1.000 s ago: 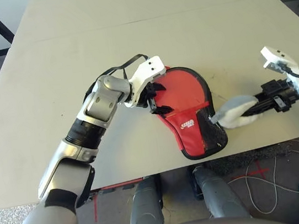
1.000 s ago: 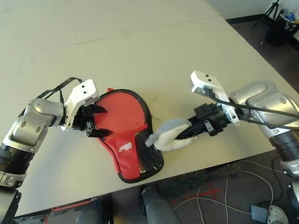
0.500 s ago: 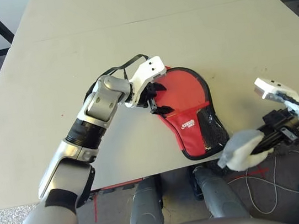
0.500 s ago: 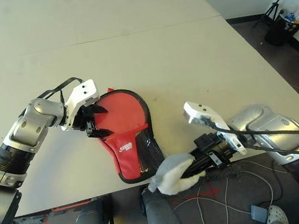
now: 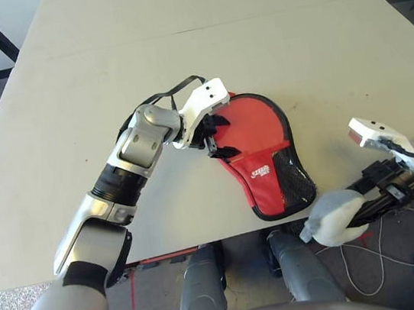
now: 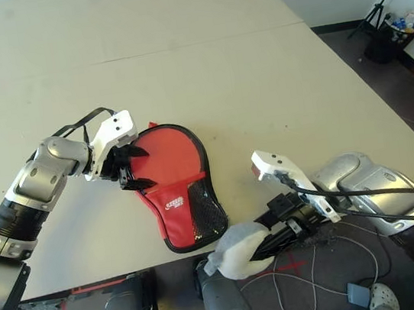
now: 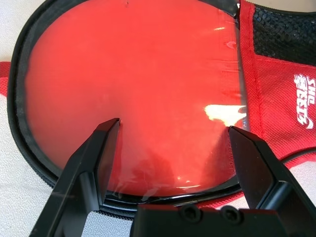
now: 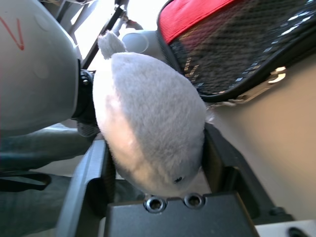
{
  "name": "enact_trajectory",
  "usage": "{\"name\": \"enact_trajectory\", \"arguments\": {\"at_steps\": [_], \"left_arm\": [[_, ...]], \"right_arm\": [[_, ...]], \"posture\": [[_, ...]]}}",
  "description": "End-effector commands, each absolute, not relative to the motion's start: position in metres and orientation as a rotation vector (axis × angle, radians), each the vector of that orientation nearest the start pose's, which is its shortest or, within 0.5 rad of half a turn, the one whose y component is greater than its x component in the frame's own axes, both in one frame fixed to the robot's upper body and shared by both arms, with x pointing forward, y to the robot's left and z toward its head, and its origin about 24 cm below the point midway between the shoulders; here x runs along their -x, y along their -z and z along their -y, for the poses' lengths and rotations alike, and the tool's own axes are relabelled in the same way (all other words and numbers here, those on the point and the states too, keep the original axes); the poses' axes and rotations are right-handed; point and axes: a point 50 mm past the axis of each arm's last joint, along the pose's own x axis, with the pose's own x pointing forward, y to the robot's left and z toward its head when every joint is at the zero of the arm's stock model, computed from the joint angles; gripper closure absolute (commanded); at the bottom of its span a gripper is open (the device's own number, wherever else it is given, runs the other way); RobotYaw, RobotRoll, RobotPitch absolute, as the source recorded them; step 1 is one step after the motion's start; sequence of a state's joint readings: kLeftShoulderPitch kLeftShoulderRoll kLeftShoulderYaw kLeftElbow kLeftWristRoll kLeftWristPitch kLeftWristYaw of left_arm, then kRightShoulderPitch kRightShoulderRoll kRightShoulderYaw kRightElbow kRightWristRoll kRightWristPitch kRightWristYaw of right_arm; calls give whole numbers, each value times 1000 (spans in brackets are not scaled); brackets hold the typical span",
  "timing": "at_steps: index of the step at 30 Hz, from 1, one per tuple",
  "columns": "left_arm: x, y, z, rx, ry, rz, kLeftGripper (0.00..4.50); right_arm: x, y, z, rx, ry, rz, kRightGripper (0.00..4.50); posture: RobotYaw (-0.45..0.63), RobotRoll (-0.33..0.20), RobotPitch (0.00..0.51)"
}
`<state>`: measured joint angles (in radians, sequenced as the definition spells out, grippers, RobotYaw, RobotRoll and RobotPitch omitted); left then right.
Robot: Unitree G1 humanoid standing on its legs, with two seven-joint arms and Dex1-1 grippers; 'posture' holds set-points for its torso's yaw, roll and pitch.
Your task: Store the ping-pong paddle in its case and zip it.
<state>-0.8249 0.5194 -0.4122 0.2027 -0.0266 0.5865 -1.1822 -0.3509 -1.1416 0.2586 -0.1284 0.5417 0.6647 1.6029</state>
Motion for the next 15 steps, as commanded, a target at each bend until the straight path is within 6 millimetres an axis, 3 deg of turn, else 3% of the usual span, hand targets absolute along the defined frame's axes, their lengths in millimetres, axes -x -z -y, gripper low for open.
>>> {"name": "enact_trajectory", "arguments": {"at_steps": [1, 2, 8, 15], "left_arm": [[-328, -138, -119, -615, 1283, -538, 0], [-328, -141, -120, -616, 1289, -527, 0], [-328, -172, -119, -526, 1298, -396, 0], [-331, -219, -134, -226, 1174, -91, 0]], "right_arm": [[-233, -154, 242, 242, -1554, -801, 221], [-236, -158, 245, 240, -1539, -792, 40], [-262, -183, 262, 144, -1407, -619, 40], [-321, -190, 271, 36, -943, -223, 40]], "posture": [[-51, 0, 252], [-51, 0, 252], [-55, 0, 248], [-42, 0, 247]]}}
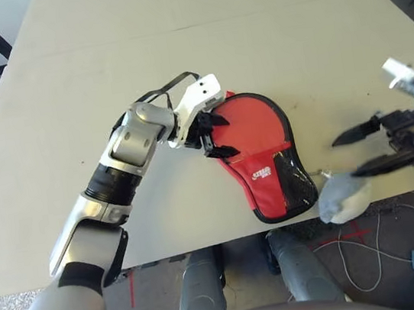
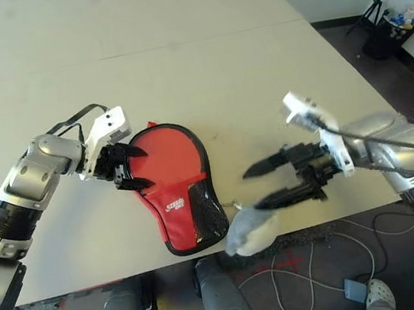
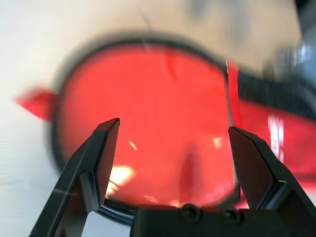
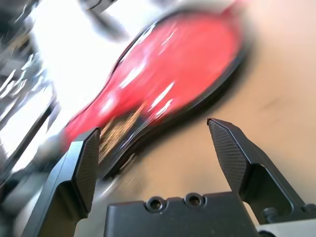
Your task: Store the ping-pong paddle in its case and zip it.
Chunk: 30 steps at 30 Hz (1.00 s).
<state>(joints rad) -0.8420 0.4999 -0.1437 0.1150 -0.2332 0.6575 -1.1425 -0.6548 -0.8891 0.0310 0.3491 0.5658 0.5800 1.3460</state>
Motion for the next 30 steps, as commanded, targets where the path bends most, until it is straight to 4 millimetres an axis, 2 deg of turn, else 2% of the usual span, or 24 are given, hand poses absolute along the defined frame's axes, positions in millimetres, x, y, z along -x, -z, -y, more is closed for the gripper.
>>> {"name": "enact_trajectory", "arguments": {"at_steps": [1, 6, 8, 11, 13, 17, 23, 27, 30], "left_arm": [[-332, -221, -137, -195, 1141, -58, 0], [-342, -224, -171, -97, 831, 96, 0], [-345, -222, -194, -72, 662, 132, 0], [-349, -221, -229, -27, 398, 215, 0], [-349, -217, -243, -19, 306, 229, 0], [-341, -204, -285, 24, 61, 264, 0], [-326, -179, -314, 70, -111, 269, 0], [-317, -159, -322, 71, -154, 261, 0], [-317, -155, -323, 75, -165, 261, 0]], "right_arm": [[-327, -190, 272, 22, -885, -191, 40], [-348, -192, 281, 2, -603, -16, 40], [-353, -192, 288, -2, -488, 48, 40], [-356, -190, 300, -5, -337, 118, 40], [-357, -188, 306, -9, -273, 127, 40], [-357, -187, 328, -29, -76, 187, 40], [-353, -184, 346, -31, 72, 216, 40], [-351, -179, 350, -31, 108, 214, 40], [-352, -177, 350, -31, 111, 213, 40]], "posture": [[-37, 0, 246], [-32, 0, 243], [-29, 0, 241], [-24, 0, 240], [-19, 0, 241], [-19, 0, 241], [-16, 0, 243], [-17, 0, 242], [-23, 0, 243]]}}
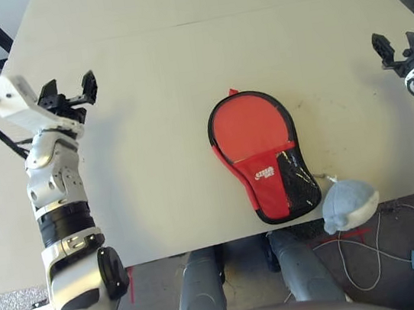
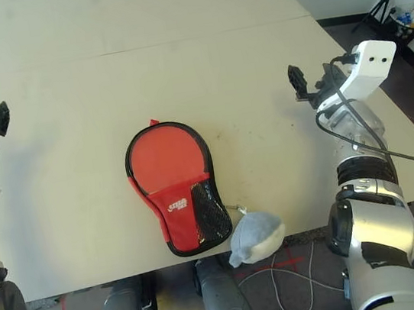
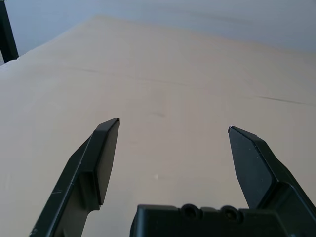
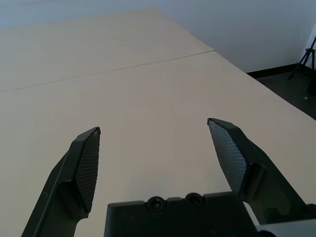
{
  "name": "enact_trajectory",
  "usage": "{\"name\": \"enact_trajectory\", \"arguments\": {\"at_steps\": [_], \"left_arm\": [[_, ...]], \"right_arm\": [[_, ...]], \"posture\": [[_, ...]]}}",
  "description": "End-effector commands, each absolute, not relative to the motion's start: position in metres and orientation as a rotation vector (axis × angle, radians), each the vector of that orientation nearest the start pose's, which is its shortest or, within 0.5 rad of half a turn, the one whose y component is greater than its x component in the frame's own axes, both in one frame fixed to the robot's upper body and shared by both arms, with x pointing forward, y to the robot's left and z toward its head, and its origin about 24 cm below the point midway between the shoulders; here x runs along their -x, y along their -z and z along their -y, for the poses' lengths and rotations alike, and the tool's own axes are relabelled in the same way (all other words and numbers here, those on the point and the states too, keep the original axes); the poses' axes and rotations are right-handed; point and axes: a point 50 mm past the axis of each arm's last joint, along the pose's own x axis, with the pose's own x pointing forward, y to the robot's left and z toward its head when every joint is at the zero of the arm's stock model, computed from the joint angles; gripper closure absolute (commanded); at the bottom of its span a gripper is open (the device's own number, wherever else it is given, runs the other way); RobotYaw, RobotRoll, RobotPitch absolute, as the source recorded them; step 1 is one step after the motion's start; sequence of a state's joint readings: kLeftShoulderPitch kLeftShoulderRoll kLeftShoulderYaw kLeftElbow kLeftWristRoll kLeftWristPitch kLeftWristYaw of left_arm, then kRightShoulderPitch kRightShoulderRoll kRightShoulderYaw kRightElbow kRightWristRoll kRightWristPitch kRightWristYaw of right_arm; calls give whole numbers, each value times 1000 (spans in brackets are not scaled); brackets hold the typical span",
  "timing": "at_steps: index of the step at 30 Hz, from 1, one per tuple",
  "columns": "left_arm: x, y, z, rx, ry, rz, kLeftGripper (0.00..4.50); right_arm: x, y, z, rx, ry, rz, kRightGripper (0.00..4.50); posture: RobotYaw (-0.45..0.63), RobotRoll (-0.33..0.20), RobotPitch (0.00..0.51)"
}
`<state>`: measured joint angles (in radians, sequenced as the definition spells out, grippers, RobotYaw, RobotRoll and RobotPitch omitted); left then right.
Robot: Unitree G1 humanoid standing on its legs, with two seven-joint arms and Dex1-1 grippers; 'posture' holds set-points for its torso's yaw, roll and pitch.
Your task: Store the ping-pong paddle in its case and zip it.
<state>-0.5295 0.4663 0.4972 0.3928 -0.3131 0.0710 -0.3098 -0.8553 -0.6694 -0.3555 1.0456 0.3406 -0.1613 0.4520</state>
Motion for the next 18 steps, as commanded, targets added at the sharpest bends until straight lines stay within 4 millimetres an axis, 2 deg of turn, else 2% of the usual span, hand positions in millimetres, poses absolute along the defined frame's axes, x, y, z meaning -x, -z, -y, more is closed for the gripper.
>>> {"name": "enact_trajectory", "arguments": {"at_steps": [1, 9, 18], "left_arm": [[-317, -155, -324, 80, -167, 262, 0], [-323, -155, -326, 84, -169, 262, 0], [-330, -153, -318, 95, -138, 252, 0]], "right_arm": [[-352, -177, 349, -31, 111, 213, 40], [-354, -172, 344, -37, 95, 203, 40], [-354, -171, 342, -36, 82, 197, 40]], "posture": [[-24, 0, 243], [-35, 0, 255], [-44, 0, 252]]}}
